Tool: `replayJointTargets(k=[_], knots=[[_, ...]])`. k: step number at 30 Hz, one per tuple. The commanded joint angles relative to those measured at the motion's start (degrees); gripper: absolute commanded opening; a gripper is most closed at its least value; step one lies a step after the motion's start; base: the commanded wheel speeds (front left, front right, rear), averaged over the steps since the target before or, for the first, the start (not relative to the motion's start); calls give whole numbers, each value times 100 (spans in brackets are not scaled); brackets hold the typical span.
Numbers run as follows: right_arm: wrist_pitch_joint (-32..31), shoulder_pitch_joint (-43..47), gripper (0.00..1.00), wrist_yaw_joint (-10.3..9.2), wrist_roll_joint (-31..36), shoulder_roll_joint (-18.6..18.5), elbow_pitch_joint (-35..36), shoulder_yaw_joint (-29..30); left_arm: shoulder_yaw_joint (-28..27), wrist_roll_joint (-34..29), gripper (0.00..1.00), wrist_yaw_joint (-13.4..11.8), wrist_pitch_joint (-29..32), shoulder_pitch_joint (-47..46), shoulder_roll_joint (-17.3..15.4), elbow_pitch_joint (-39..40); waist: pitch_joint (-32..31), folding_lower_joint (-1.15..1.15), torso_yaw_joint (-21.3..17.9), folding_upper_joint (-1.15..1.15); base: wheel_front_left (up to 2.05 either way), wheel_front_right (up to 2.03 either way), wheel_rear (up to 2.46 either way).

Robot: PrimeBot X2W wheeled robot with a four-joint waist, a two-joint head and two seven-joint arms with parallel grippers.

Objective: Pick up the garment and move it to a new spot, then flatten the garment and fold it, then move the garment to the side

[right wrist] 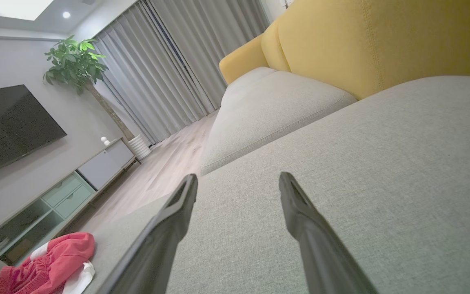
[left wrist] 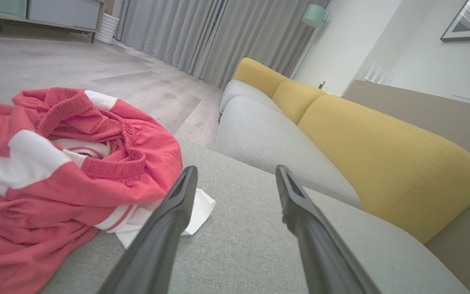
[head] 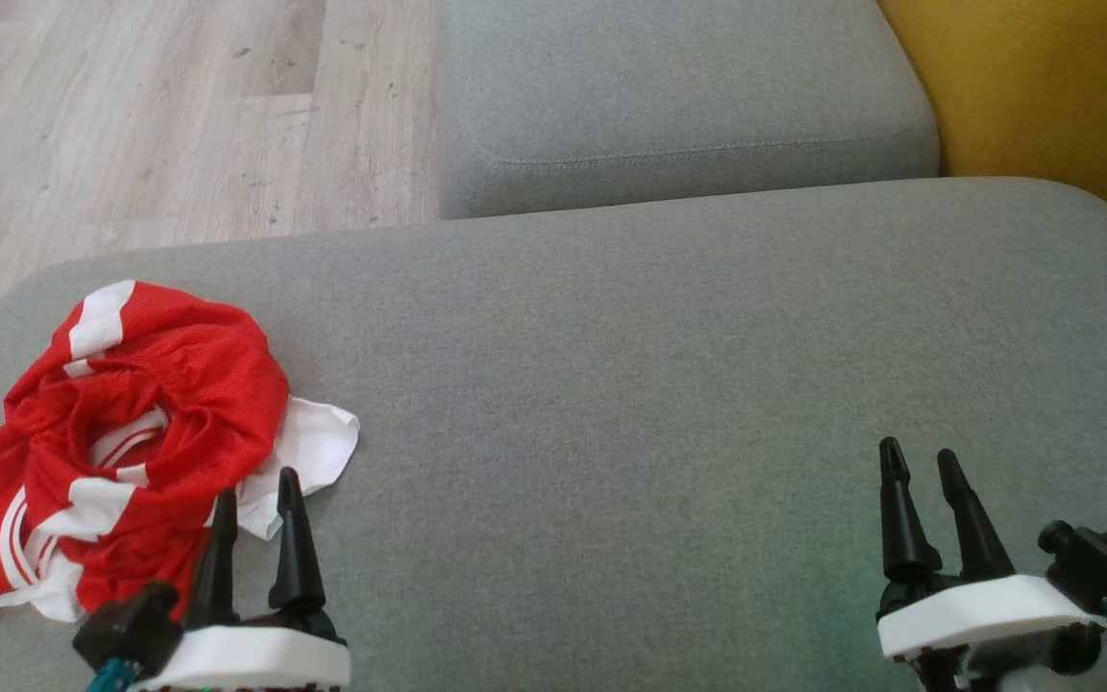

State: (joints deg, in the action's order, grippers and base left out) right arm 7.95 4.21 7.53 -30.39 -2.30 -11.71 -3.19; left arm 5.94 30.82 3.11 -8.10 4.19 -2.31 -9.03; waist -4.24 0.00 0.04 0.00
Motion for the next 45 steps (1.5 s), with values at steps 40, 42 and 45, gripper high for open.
replayJointTargets(k=[40, 42, 45], knots=[[705, -21, 100, -4, 2463, -58, 173, -316, 143, -2572, 100, -256, -690, -114, -57, -18, -127, 0, 84, 0, 0, 0, 0], [705, -18, 100, -4, 2429, -58, 141, -292, 134, -2564, 100, -244, -690, -115, -57, -78, -125, 0, 82, 0, 0, 0, 0], [705, -8, 100, -4, 2412, -58, 96, -279, 119, -2552, 100, -246, -690, -126, -57, -142, -126, 0, 81, 0, 0, 0, 0]])
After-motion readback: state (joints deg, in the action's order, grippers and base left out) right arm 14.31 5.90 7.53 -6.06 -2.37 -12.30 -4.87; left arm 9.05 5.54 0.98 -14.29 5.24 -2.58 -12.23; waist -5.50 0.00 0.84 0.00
